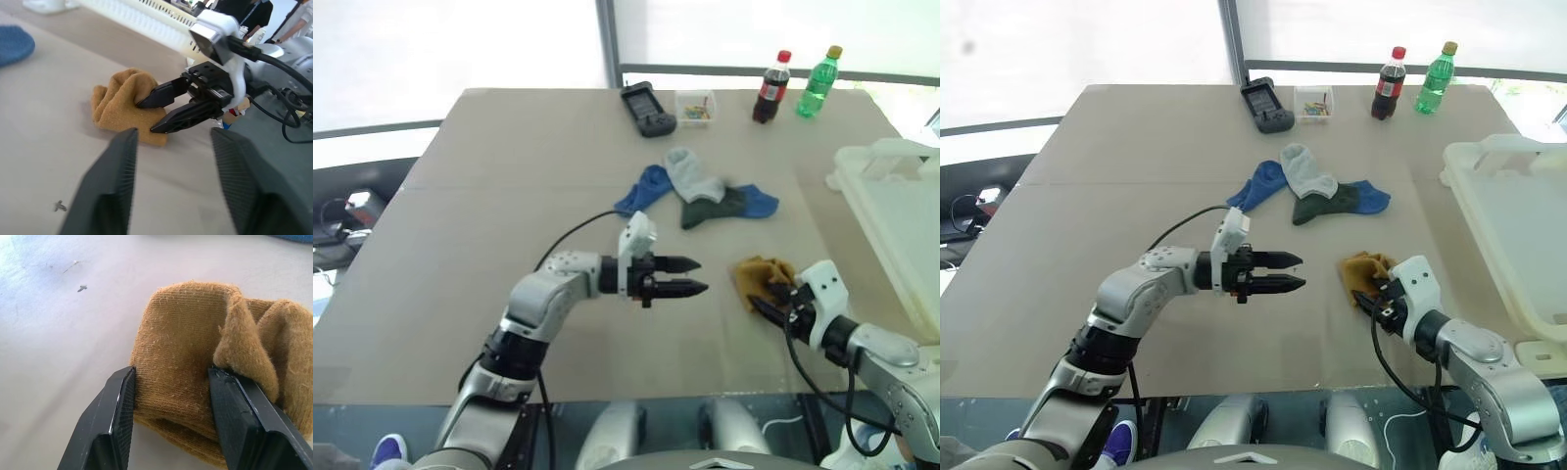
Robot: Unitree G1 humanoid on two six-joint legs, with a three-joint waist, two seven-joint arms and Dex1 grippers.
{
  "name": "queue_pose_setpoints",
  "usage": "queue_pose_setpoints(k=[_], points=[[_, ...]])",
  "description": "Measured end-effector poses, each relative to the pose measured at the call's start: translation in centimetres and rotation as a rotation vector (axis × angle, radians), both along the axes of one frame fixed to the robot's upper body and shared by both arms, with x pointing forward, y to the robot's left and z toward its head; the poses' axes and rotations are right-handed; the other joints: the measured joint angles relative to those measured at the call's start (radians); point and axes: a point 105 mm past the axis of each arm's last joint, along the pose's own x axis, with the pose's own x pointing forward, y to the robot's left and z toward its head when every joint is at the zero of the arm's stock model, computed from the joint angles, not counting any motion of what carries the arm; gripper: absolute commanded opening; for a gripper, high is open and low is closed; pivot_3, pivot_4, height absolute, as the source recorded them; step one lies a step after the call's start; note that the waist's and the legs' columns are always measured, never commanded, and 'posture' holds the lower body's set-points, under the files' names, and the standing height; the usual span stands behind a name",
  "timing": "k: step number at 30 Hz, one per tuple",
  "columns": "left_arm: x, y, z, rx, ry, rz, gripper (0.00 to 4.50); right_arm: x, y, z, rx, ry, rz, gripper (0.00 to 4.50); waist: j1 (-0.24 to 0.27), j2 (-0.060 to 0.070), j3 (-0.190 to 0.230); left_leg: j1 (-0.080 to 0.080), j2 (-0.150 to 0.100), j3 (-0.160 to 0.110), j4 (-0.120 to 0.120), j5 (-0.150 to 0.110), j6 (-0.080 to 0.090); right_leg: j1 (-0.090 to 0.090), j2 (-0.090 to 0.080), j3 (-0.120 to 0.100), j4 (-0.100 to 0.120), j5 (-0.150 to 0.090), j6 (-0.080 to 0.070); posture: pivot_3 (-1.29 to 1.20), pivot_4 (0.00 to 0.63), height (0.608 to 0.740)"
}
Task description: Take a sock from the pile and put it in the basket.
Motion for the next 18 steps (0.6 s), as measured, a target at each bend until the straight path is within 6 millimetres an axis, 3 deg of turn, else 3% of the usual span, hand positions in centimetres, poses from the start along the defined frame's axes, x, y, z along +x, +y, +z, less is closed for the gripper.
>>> queue_pose_setpoints(k=[1,7,10,11,13,18], points=[[-0.1,0.2,0.0,-0.003,-0.013,-0.002,4.46,0.0,0.0,0.0,0.003,0.000,0.002,2.41,0.000,0.000,0.000,0.000,0.000,0.000,0.000,0.000,0.000,0.000,0.000,0.000,0.000,0.000,0.000,0.00,0.150,0.740],[-0.9,0.6,0.5,-0.008,-0.110,-0.044,4.46,-0.1,-1.6,1.2,-0.014,-0.027,-0.010,2.41,0.002,0.001,0.001,0.000,0.000,-0.001,-0.001,0.000,0.000,0.000,0.001,0.000,-0.001,0.000,0.000,0.00,0.150,0.740],[-0.9,0.9,0.5,0.006,-0.142,-0.041,4.50,-0.3,-2.2,2.2,-0.047,-0.057,0.004,3.20,-0.001,0.001,0.001,0.000,0.000,-0.001,-0.002,0.000,0.000,0.000,0.001,-0.001,-0.001,0.000,0.000,0.00,0.150,0.740],[-0.9,0.9,0.5,0.009,-0.152,-0.039,4.50,-0.4,-2.2,2.5,-0.046,-0.066,0.009,3.77,-0.002,0.001,0.001,0.000,0.000,-0.001,-0.002,0.000,0.000,0.000,0.001,-0.001,-0.001,0.000,0.000,0.00,0.150,0.740],[-0.9,0.9,0.5,0.008,-0.165,-0.038,4.50,-0.5,-2.2,2.9,-0.053,-0.077,0.020,4.48,-0.004,0.001,0.001,0.000,0.000,-0.001,-0.002,0.000,0.001,0.000,0.001,-0.001,-0.001,0.000,0.000,0.00,0.150,0.740],[-0.8,1.0,0.5,0.008,-0.169,-0.021,4.50,0.5,-2.0,4.6,-0.078,-0.141,-0.011,4.48,-0.008,0.001,0.001,0.000,0.000,-0.001,-0.001,0.000,0.001,0.000,0.002,-0.001,-0.001,0.000,0.000,0.00,0.150,0.740]])
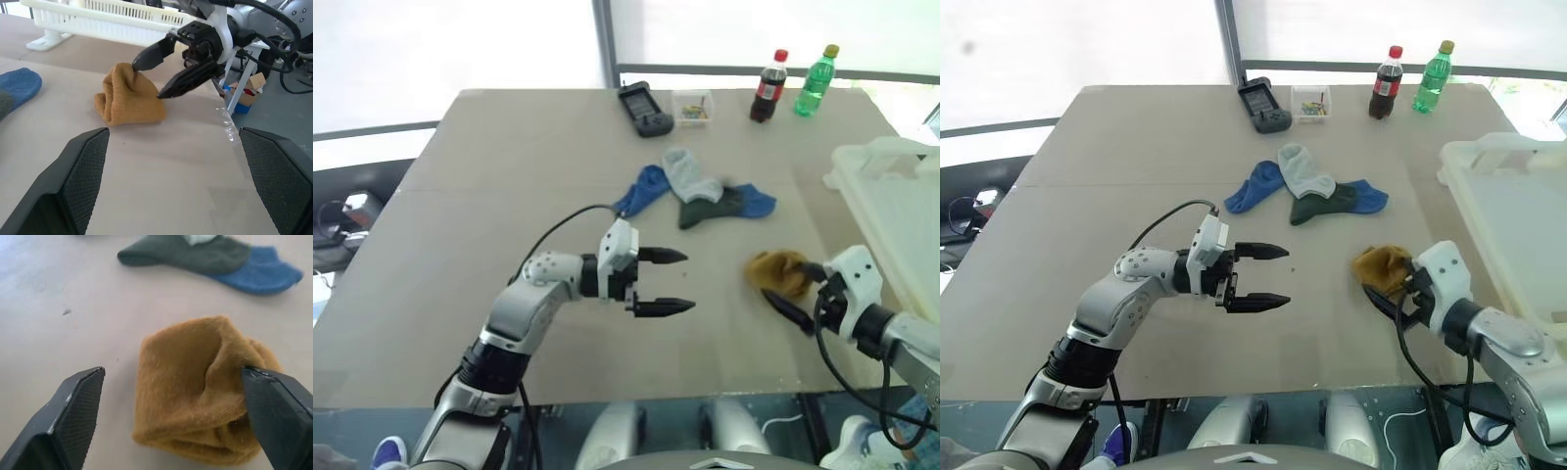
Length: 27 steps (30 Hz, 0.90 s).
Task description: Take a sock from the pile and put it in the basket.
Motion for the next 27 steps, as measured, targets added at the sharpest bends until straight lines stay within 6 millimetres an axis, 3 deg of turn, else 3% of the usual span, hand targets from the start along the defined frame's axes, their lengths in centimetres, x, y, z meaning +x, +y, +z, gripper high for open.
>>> queue_pose_setpoints(k=[10,19,27], points=[[-0.1,0.5,-1.0,0.003,0.033,0.049,4.50,1.6,-0.3,1.3,0.030,-0.017,-0.049,4.48,0.000,0.000,0.000,-0.001,0.000,-0.001,-0.001,0.000,0.000,0.000,0.000,0.000,0.000,0.000,0.000,0.00,0.150,0.740],[-0.1,0.6,-1.0,0.000,0.028,0.072,4.50,1.4,-2.2,-0.9,-0.031,0.082,-0.110,4.48,-0.002,0.001,0.001,-0.001,0.000,0.000,-0.001,0.000,0.000,-0.001,0.000,0.000,-0.001,0.000,0.000,0.00,0.150,0.740],[0.0,0.8,-1.1,0.006,0.030,0.082,4.50,1.9,-2.2,-1.4,-0.040,0.080,-0.109,4.48,-0.001,0.001,0.001,-0.001,0.000,0.000,-0.001,0.000,0.000,-0.001,0.000,0.000,-0.001,0.000,0.000,0.00,0.150,0.740]])
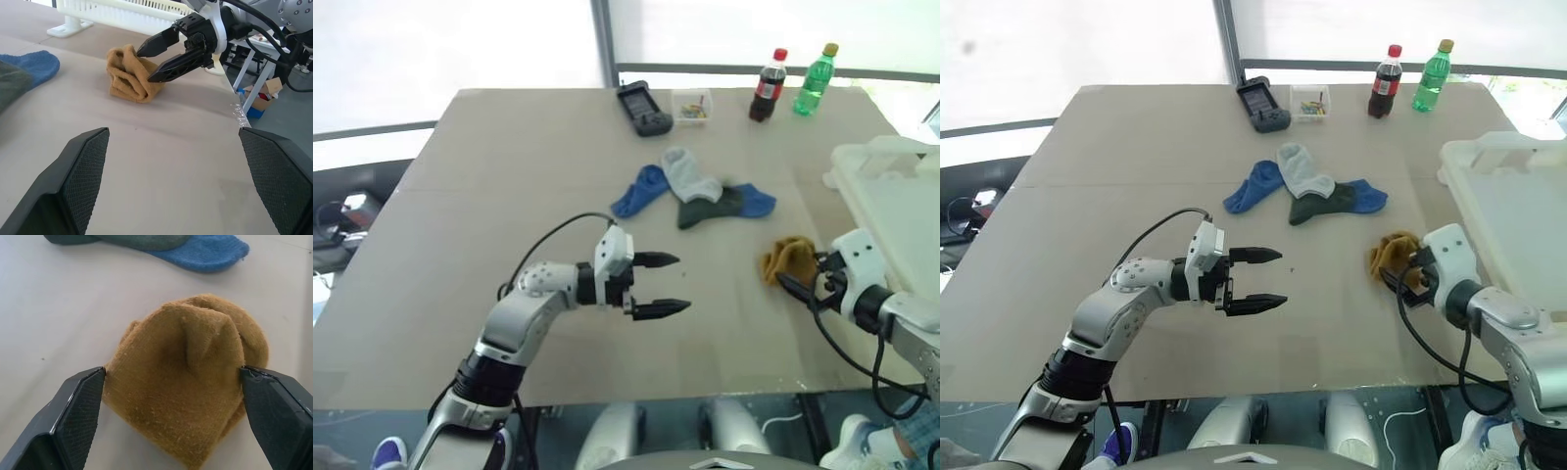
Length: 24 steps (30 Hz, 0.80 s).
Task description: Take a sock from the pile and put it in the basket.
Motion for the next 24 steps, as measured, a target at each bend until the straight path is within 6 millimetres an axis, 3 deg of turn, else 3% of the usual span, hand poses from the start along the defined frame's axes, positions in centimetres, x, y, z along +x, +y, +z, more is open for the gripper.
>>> queue_pose_setpoints(k=[10,15,24], points=[[-0.1,0.1,0.2,-0.004,0.001,0.012,4.50,1.1,-1.2,1.3,0.150,-0.019,-0.090,4.48,-0.001,0.000,0.000,0.000,0.000,0.000,0.000,0.000,0.000,0.000,0.000,0.000,0.001,0.000,0.000,0.00,0.150,0.740],[0.0,0.2,0.2,-0.005,0.006,0.022,4.50,1.6,-2.3,-0.1,0.116,0.041,-0.139,4.48,-0.001,0.000,0.000,0.000,0.000,0.001,0.000,0.000,0.000,0.000,0.000,0.000,0.000,0.000,0.000,0.00,0.150,0.740],[-0.3,0.4,0.5,-0.019,-0.001,0.026,4.50,2.9,-1.9,-2.2,0.150,0.178,-0.103,4.48,-0.003,0.000,0.000,0.001,0.000,0.001,0.000,0.000,0.000,0.000,0.000,0.001,0.001,0.000,0.000,0.00,0.150,0.740]])
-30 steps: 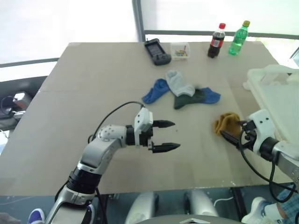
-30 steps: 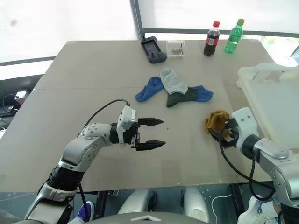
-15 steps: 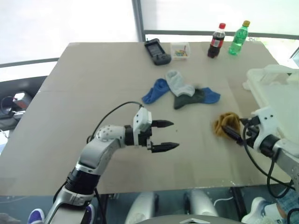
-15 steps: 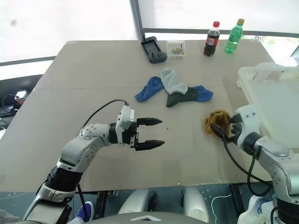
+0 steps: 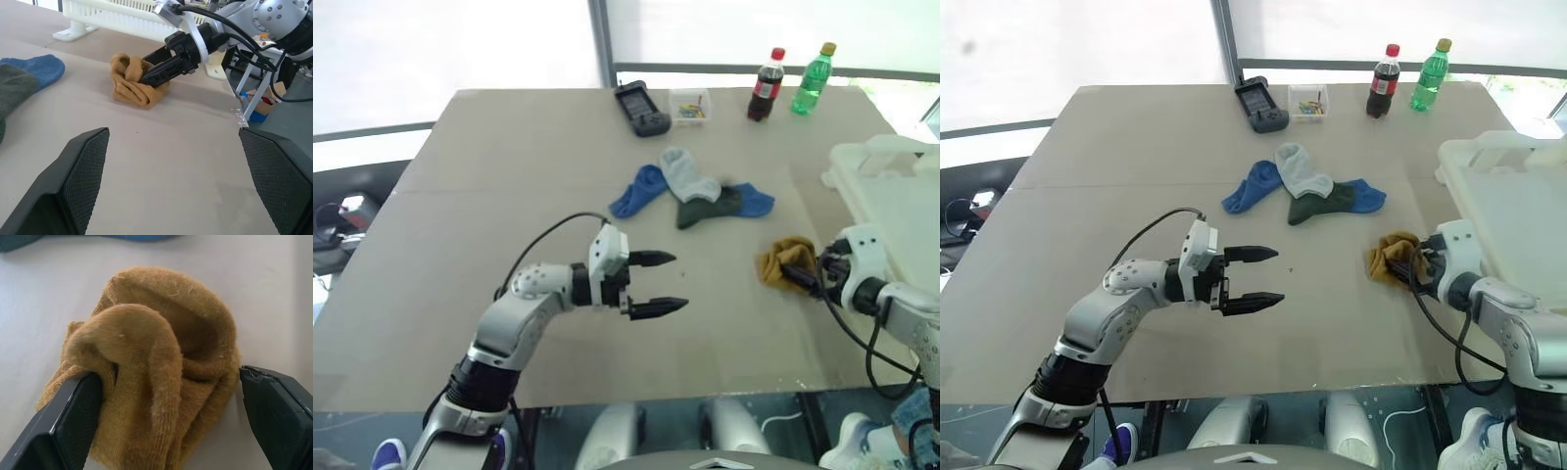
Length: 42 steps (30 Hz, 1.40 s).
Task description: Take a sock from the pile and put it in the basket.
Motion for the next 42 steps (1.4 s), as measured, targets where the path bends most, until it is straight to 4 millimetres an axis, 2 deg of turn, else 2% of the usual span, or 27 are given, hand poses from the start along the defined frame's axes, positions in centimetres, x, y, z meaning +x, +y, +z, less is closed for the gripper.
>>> queue_pose_setpoints(k=[1,2,3,7,10,12,13,16,19,22,25,26,29,35,39,42], points=[[0.0,0.0,0.0,0.000,0.000,0.001,4.50,0.1,0.0,0.0,-0.006,0.004,0.012,4.48,0.000,0.000,0.000,0.000,0.000,0.000,0.000,0.000,0.000,0.000,0.000,0.000,0.000,0.000,0.000,0.00,0.150,0.740],[0.0,0.0,0.0,0.000,0.001,0.003,4.50,0.1,0.1,-0.1,-0.014,0.006,0.022,3.95,-0.001,-0.001,0.000,0.000,0.000,0.000,0.000,0.000,0.000,0.000,0.000,0.000,0.000,0.000,0.000,0.00,0.150,0.740],[0.0,0.1,-0.1,-0.001,0.002,0.006,4.50,0.1,0.4,-0.3,-0.019,0.009,0.038,3.76,-0.002,-0.001,-0.001,0.000,0.000,0.000,0.000,0.000,0.000,0.000,0.000,0.000,0.000,0.000,0.000,0.00,0.150,0.740],[0.0,0.3,-0.3,-0.002,0.007,0.032,4.50,-0.2,1.4,-0.8,-0.031,0.011,0.107,1.96,-0.001,-0.002,-0.002,0.002,0.001,0.000,0.000,-0.001,0.001,0.002,-0.001,0.000,0.000,0.000,0.000,0.00,0.150,0.740],[0.0,0.6,-0.4,-0.004,0.009,0.049,4.50,-0.2,1.9,-0.7,-0.014,-0.001,0.117,1.07,-0.001,-0.003,-0.002,0.008,0.001,0.000,-0.001,-0.002,0.003,0.008,-0.001,0.000,0.000,0.000,0.000,0.00,0.150,0.740],[0.1,0.8,-0.5,-0.004,0.012,0.065,4.50,-0.2,2.2,-0.4,0.057,-0.007,0.096,0.23,-0.001,-0.002,-0.001,0.011,0.001,0.000,-0.002,-0.002,0.004,0.010,-0.001,0.001,-0.001,0.000,0.000,0.00,0.150,0.740],[0.1,0.9,-0.4,-0.005,0.012,0.070,4.50,-0.2,2.2,-0.3,0.093,-0.004,0.080,0.03,-0.002,-0.002,-0.001,0.011,0.001,0.000,-0.002,-0.002,0.004,0.009,-0.001,0.001,0.000,0.000,0.000,0.00,0.150,0.740],[0.1,1.0,-0.5,-0.009,0.010,0.079,4.50,-0.2,2.7,0.4,0.224,0.003,0.050,0.02,-0.001,0.002,0.002,0.011,0.001,0.000,-0.002,-0.002,0.004,0.009,-0.001,0.001,0.000,0.000,0.000,0.00,0.150,0.740],[0.1,0.7,-0.2,-0.032,-0.007,0.080,4.50,0.8,2.9,4.0,0.379,-0.086,0.007,0.02,0.000,0.006,0.004,0.009,0.000,0.001,-0.002,-0.002,0.004,0.008,-0.002,0.002,-0.001,0.000,0.000,0.00,0.150,0.740],[0.2,0.5,0.0,-0.051,-0.022,0.084,4.50,1.8,1.2,8.8,0.466,-0.236,-0.077,0.02,0.004,0.007,0.004,0.008,0.000,-0.001,-0.003,-0.001,0.002,0.008,-0.003,0.001,-0.003,0.000,0.000,0.00,0.150,0.740],[0.3,0.3,0.2,-0.065,-0.029,0.087,4.50,2.8,-0.9,11.7,0.525,-0.333,-0.213,0.02,0.004,0.007,0.004,0.004,-0.001,-0.001,-0.004,0.000,0.000,0.004,-0.004,0.000,-0.003,0.000,0.000,0.00,0.150,0.740],[0.4,0.1,0.4,-0.071,-0.038,0.086,4.50,3.3,-2.7,12.7,0.547,-0.372,-0.316,0.02,0.004,0.007,0.004,0.003,-0.001,-0.001,-0.003,0.000,0.000,0.003,-0.004,0.000,-0.003,0.000,0.000,0.00,0.150,0.740],[0.5,0.1,0.6,-0.075,-0.048,0.087,4.50,3.8,-5.7,12.9,0.559,-0.393,-0.504,0.02,0.002,0.007,0.004,-0.005,-0.002,0.001,-0.003,0.000,0.000,-0.006,-0.005,0.001,-0.001,0.000,0.000,0.00,0.150,0.740],[0.9,-0.2,0.7,-0.083,-0.050,0.096,4.50,4.1,-11.5,10.6,0.478,-0.354,-0.852,0.02,-0.004,0.007,0.004,-0.006,-0.001,0.007,-0.003,0.001,0.001,-0.009,-0.001,0.004,0.000,0.000,0.000,0.00,0.150,0.740],[1.1,-0.3,0.8,-0.092,-0.051,0.106,4.50,4.2,-13.3,8.6,0.430,-0.293,-0.961,0.02,-0.006,0.007,0.004,-0.005,-0.001,0.010,-0.003,0.001,0.002,-0.009,0.000,0.007,0.002,0.000,0.000,0.00,0.150,0.740],[1.2,-0.6,1.6,-0.124,-0.073,0.097,4.50,4.3,-13.9,8.0,0.406,-0.272,-0.978,0.02,-0.006,0.007,0.004,-0.005,-0.001,0.010,-0.002,0.002,0.003,-0.009,0.000,0.007,0.002,0.000,0.000,0.00,0.150,0.740]])
